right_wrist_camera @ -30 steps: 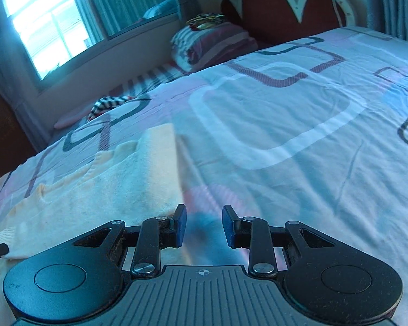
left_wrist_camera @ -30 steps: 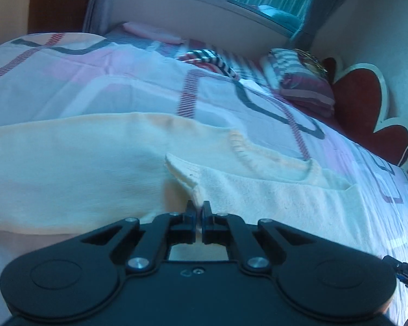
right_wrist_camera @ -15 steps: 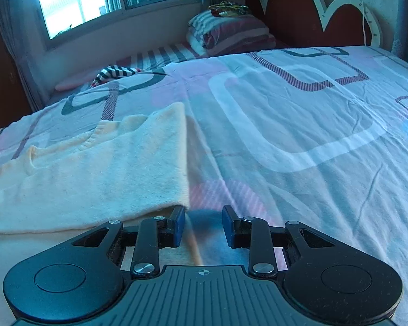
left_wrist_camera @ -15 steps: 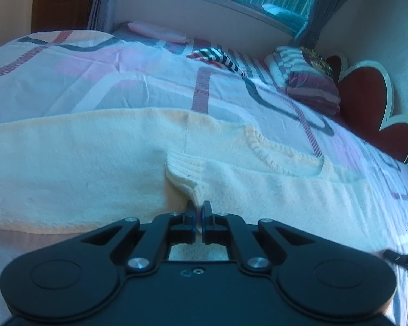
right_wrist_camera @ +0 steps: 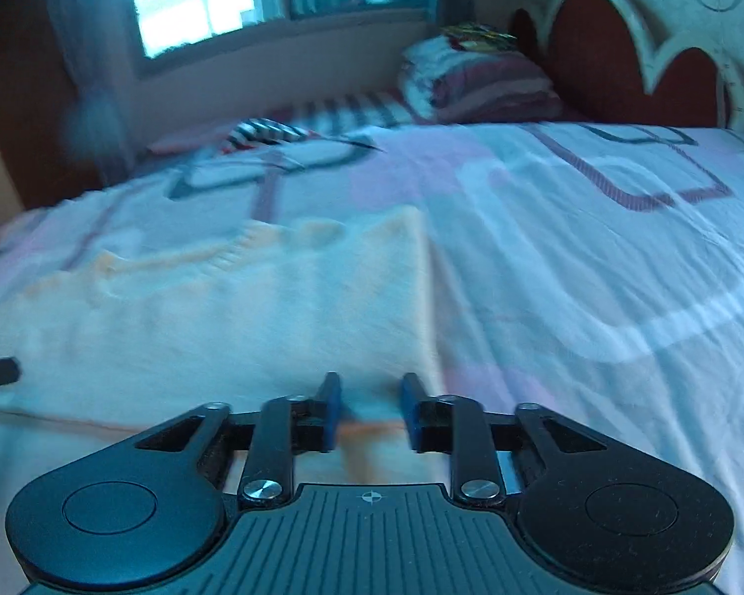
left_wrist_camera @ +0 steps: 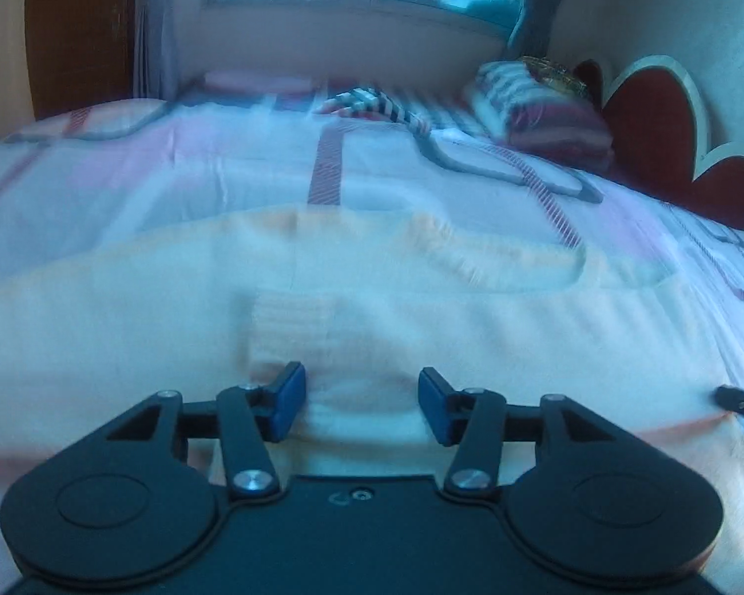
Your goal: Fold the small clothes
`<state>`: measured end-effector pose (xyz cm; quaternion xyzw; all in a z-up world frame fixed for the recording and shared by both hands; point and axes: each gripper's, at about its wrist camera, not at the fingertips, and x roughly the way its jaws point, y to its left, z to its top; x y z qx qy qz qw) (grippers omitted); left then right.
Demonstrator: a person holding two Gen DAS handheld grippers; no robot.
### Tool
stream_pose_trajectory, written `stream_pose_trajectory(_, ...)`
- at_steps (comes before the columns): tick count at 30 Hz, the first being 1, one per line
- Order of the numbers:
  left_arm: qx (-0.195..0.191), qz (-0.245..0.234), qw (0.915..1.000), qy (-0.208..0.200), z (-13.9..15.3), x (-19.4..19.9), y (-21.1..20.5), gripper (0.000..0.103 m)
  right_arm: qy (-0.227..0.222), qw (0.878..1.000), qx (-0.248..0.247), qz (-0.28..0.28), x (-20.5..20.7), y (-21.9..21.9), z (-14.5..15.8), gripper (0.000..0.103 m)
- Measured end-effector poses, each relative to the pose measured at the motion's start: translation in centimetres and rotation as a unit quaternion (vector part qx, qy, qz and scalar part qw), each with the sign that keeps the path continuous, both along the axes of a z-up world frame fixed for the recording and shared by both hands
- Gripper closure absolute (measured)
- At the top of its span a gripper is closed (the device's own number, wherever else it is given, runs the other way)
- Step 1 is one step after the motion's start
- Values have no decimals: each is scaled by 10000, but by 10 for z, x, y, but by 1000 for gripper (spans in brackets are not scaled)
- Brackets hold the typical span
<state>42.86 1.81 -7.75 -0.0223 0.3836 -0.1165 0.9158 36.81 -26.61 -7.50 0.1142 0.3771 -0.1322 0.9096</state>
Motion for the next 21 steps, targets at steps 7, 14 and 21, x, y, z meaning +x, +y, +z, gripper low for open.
stream_pose_trajectory(7,17,-55,9993,-364,17,16,-21,36,-426,9986,240,181,22,-26,18,83)
stream_pose_trajectory(14,353,-262,9988,-219,-1,41,-45,37,-218,9973,8,696,97,-17,-6,83)
stream_pose_trajectory(21,561,-306,9976,-273,-9,36,-32,37,43,9998,171,56,110,-71,-16,89)
